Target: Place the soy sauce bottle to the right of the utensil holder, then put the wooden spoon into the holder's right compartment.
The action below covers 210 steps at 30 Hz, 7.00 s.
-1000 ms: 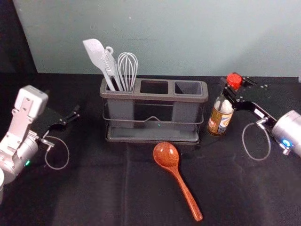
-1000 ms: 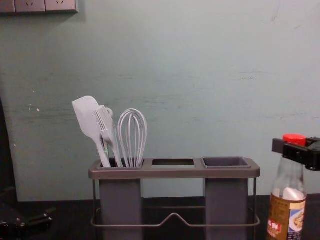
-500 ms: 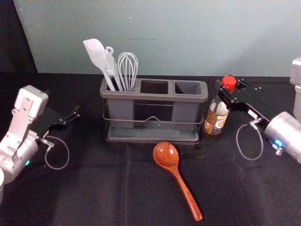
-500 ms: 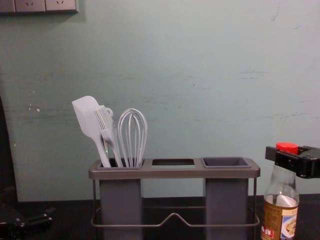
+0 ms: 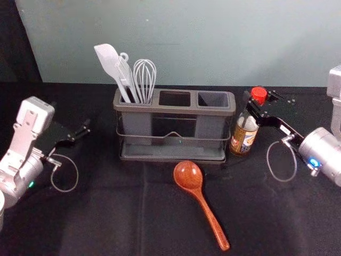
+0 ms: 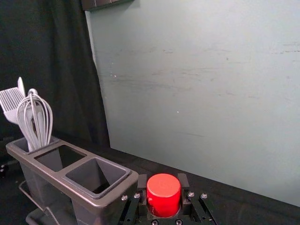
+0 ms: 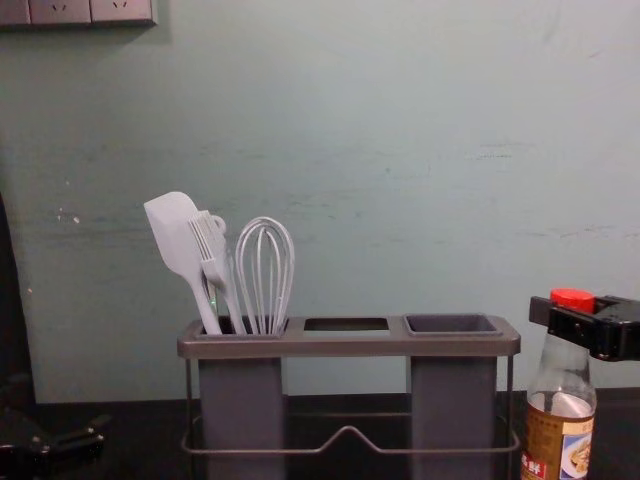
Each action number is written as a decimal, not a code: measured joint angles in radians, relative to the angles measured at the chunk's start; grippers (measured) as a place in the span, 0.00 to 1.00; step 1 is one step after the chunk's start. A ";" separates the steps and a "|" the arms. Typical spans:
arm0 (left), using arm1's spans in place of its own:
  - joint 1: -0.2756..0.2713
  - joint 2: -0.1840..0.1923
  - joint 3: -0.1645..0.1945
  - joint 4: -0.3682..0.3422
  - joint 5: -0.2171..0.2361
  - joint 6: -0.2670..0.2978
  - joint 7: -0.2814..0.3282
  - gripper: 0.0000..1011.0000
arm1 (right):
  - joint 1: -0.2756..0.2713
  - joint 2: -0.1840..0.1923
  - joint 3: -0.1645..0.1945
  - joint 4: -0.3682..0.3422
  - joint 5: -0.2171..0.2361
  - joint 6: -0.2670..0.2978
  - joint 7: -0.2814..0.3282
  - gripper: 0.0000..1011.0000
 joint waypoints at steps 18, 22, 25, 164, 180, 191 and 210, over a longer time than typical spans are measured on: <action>0.000 0.000 0.000 0.000 0.000 0.000 0.000 0.99 | -0.001 -0.003 -0.002 -0.006 -0.004 0.006 0.001 0.57; 0.000 0.000 0.000 0.000 0.000 0.000 0.000 0.99 | -0.005 -0.003 0.003 -0.016 -0.001 0.009 -0.001 0.71; 0.000 0.000 0.000 0.000 0.000 0.000 0.000 0.99 | -0.011 -0.001 0.011 -0.032 0.004 0.012 -0.006 0.79; 0.000 0.000 0.000 0.000 0.000 0.000 0.000 0.99 | 0.004 -0.173 -0.252 -0.204 -0.324 0.856 -0.161 0.99; 0.000 0.000 0.000 0.000 0.000 0.000 0.000 0.99 | -0.001 -0.184 -0.241 -0.203 -0.362 0.848 -0.143 0.99; 0.000 0.000 0.000 0.000 0.000 0.000 0.000 0.99 | -0.001 -0.193 -0.235 -0.194 -0.383 0.848 -0.126 0.99; 0.000 0.000 0.000 0.000 0.000 0.000 0.000 0.99 | 0.004 -0.218 -0.221 -0.158 -0.423 0.838 -0.101 0.99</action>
